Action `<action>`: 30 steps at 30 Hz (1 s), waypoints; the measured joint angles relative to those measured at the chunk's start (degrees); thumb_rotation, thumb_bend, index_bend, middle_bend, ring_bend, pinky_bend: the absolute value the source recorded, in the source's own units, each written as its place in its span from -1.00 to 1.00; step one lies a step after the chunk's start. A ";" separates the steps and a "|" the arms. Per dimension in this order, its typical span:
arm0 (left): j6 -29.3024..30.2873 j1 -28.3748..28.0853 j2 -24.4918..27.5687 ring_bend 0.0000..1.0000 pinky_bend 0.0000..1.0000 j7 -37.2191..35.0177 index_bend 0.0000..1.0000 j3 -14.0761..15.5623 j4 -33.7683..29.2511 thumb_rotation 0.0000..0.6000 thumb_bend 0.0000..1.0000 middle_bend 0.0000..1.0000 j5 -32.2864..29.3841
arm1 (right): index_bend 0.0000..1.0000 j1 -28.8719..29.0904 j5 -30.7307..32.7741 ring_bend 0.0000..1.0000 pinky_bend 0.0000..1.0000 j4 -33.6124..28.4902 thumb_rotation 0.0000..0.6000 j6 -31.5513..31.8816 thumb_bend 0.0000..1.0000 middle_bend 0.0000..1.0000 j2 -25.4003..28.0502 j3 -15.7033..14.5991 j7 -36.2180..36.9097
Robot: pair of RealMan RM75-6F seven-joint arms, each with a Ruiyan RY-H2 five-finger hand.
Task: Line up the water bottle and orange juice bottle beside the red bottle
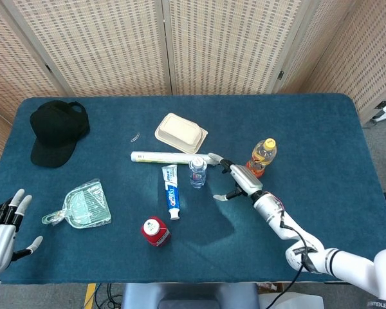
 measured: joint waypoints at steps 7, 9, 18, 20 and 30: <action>0.45 0.19 0.04 -0.89 -0.83 -0.44 -0.84 -0.03 0.00 1.00 -0.63 -1.00 0.35 | -0.93 2.75 1.73 -0.74 -0.42 4.03 1.00 -2.21 -0.71 -0.67 -3.46 1.03 0.67; 0.50 0.23 0.05 -0.89 -0.83 -0.49 -0.84 0.00 0.05 1.00 -0.63 -1.00 0.47 | -0.92 3.31 2.00 -0.74 -0.42 4.84 1.00 -2.52 -0.66 -0.66 -4.14 1.27 0.84; 1.15 0.47 0.29 -0.89 -0.83 -0.94 -0.84 -0.23 -0.18 1.00 -0.63 -1.00 0.63 | -0.70 5.95 2.97 -0.74 -0.42 8.89 1.00 -3.52 -0.56 -0.59 -7.63 2.57 1.69; 1.11 0.48 0.31 -0.89 -0.83 -1.08 -0.84 -0.27 -0.19 1.00 -0.63 -1.00 0.54 | -0.67 6.40 2.95 -0.74 -0.42 9.34 1.00 -3.90 -0.53 -0.58 -8.03 2.54 1.86; 1.03 0.39 0.49 -0.89 -0.83 -1.75 -0.84 -0.46 0.05 1.00 -0.63 -1.00 0.60 | -0.37 6.83 3.03 -0.71 -0.42 11.04 1.00 -3.54 -0.29 -0.52 -9.06 2.23 2.11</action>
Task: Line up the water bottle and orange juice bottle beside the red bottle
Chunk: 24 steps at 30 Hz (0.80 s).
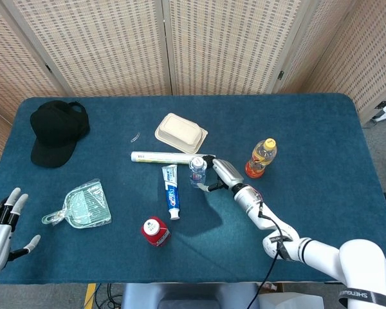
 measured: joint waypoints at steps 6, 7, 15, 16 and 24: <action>-0.06 0.00 -0.04 -0.89 -0.83 -0.04 -0.84 -0.06 -0.03 1.00 -0.63 -1.00 -0.12 | -0.24 -0.16 -0.55 -0.64 -0.42 -0.39 1.00 0.60 -0.23 -0.41 0.49 -0.29 1.04; -0.07 0.03 -0.07 -0.89 -0.83 -0.06 -0.84 -0.05 -0.02 1.00 -0.63 -1.00 -0.17 | -0.24 -0.31 -0.87 -0.64 -0.42 -0.93 1.00 0.77 -0.23 -0.41 1.01 -0.50 1.23; -0.51 -0.25 -0.47 -0.88 -0.83 -0.03 -0.84 -0.21 0.28 1.00 -0.63 -1.00 -0.34 | -0.18 -2.26 -3.53 -0.58 -0.42 -8.06 1.00 2.63 -0.22 -0.36 7.58 -2.51 2.49; -0.57 -0.31 -0.50 -0.88 -0.83 0.00 -0.84 -0.23 0.29 1.00 -0.63 -1.00 -0.30 | -0.17 -2.59 -4.13 -0.58 -0.42 -9.63 1.00 2.85 -0.22 -0.35 8.88 -2.99 2.90; -0.93 -0.67 -0.49 -0.89 -0.83 0.56 -0.84 -0.30 -0.13 1.00 -0.63 -1.00 -0.11 | -0.14 -4.79 -10.42 -0.55 -0.39 -19.01 1.00 4.93 -0.22 -0.32 17.35 -8.20 6.30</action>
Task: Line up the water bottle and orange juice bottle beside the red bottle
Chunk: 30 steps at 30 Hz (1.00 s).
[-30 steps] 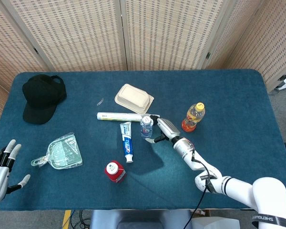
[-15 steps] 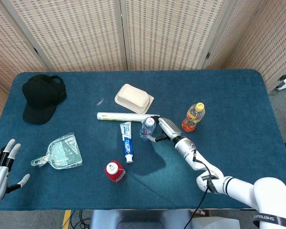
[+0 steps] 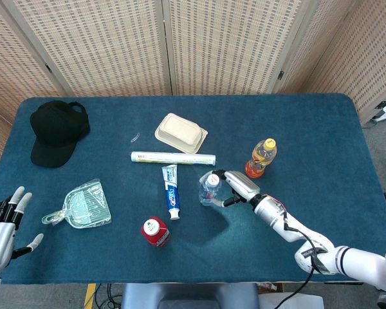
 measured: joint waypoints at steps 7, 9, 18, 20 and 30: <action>0.28 0.03 0.28 -0.89 -0.83 0.75 -0.84 -0.01 -0.82 1.00 -0.63 -1.00 0.26 | -0.13 -1.07 -6.39 -0.55 -0.39 -4.00 1.00 3.28 -0.22 -0.31 3.67 -4.76 2.60; 0.34 0.04 0.34 -0.89 -0.83 0.98 -0.84 0.04 -1.05 1.00 -0.63 -1.00 0.37 | -0.13 -1.15 -7.68 -0.55 -0.39 -4.48 1.00 4.25 -0.22 -0.31 3.92 -5.59 3.08; 0.88 0.46 0.64 -0.89 -0.83 1.37 -0.84 0.21 -1.60 1.00 -0.63 -1.00 0.46 | -0.13 -0.53 -11.74 -0.55 -0.39 -4.29 1.00 7.26 -0.22 -0.31 2.02 -8.35 2.99; 1.05 0.55 0.70 -0.89 -0.83 1.32 -0.84 0.21 -1.64 1.00 -0.63 -1.00 0.47 | -0.13 -0.34 -11.75 -0.55 -0.39 -3.89 1.00 7.30 -0.22 -0.31 1.40 -8.58 2.89; 1.12 0.71 0.73 -0.89 -0.83 1.11 -0.84 0.38 -1.49 1.00 -0.63 -1.00 0.69 | -0.13 0.89 -12.52 -0.55 -0.39 -2.04 1.00 7.72 -0.24 -0.31 -2.13 -9.50 1.76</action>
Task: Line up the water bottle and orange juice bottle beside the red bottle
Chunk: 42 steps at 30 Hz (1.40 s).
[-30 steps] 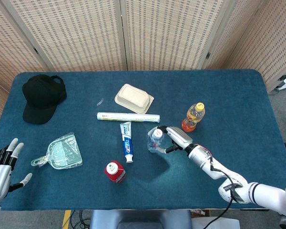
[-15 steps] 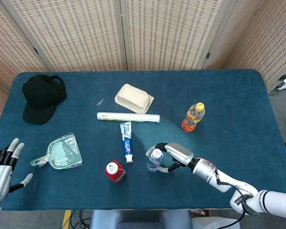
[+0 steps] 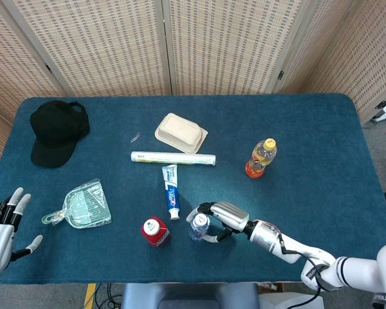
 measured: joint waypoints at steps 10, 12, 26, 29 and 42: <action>0.08 0.15 -0.24 -0.89 -0.83 -0.52 -0.84 -0.01 0.59 1.00 -0.63 -1.00 -0.18 | -0.13 0.61 -0.08 -0.55 -0.39 1.84 1.00 1.13 -0.29 -0.33 -2.33 -0.62 -3.25; -0.02 0.16 -0.29 -0.89 -0.83 -0.69 -0.84 -0.01 0.84 1.00 -0.63 -1.00 -0.27 | -0.13 0.65 -0.05 -0.55 -0.39 2.02 1.00 1.29 -0.30 -0.34 -2.51 -0.73 -3.41; -0.09 0.19 -0.50 -0.89 -0.83 -1.17 -0.84 0.01 1.43 1.00 -0.63 -1.00 -0.28 | -0.13 1.06 -0.08 -0.58 -0.39 2.01 1.00 2.23 -0.42 -0.41 -2.93 -2.01 -2.40; -0.08 0.19 -0.58 -0.88 -0.83 -1.18 -0.84 -0.02 1.47 1.00 -0.63 -1.00 -0.30 | -0.18 1.09 -0.06 -0.59 -0.39 2.05 1.00 2.36 -0.45 -0.43 -2.88 -2.21 -2.83; -0.29 -0.08 -0.62 -0.89 -0.83 -0.78 -0.84 -0.18 1.33 1.00 -0.63 -1.00 -0.22 | -0.89 0.71 0.21 -0.81 -0.45 1.17 1.00 3.99 -0.70 -0.78 -1.49 -2.50 -3.96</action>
